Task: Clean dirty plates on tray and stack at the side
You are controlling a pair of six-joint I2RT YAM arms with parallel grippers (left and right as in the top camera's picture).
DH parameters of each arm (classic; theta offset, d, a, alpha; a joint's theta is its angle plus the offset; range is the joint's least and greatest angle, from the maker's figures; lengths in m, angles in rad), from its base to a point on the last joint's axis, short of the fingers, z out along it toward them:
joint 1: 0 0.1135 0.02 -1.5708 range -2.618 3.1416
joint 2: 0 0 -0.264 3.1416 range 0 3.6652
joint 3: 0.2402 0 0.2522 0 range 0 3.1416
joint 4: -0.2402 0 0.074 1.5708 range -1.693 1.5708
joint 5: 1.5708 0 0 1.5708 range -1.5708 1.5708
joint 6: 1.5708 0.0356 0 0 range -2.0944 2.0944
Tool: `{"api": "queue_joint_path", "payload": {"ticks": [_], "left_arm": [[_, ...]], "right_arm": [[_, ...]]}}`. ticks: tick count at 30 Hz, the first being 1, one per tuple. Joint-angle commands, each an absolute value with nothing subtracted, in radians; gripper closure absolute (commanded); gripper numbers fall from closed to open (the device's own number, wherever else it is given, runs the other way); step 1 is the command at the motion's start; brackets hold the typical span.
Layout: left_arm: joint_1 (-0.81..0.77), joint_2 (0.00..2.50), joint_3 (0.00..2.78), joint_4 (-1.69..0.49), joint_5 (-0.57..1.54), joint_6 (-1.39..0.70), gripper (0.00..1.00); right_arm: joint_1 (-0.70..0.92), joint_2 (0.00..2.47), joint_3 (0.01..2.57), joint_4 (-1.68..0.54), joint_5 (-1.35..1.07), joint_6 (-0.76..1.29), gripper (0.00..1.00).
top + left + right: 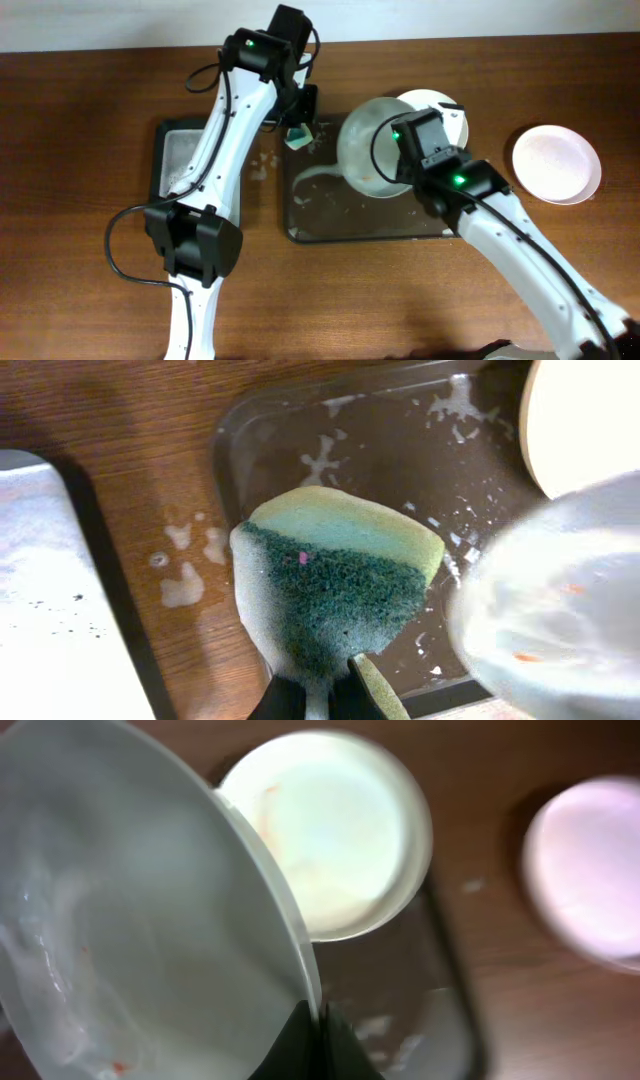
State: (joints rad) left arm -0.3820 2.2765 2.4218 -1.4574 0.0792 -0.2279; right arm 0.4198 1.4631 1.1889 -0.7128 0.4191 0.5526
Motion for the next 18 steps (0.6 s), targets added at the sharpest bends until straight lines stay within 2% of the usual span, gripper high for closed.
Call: {"api": "queue_joint_path", "payload": {"ticks": [1,11,18], "left_arm": [[-0.363,2.275,2.439,-1.459,0.094,-0.234,0.99],[-0.363,2.276,2.414,-1.469,0.119,-0.269,0.99],[-0.371,2.276,2.17,-1.301,0.244,-0.355,0.99]], "right_arm": [[0.425,1.57,1.174,-0.666,0.286,0.773,0.96],[0.425,1.795,1.174,-0.551,0.123,0.926,0.96],[0.425,1.832,1.174,-0.541,0.089,0.925,0.96]]}}
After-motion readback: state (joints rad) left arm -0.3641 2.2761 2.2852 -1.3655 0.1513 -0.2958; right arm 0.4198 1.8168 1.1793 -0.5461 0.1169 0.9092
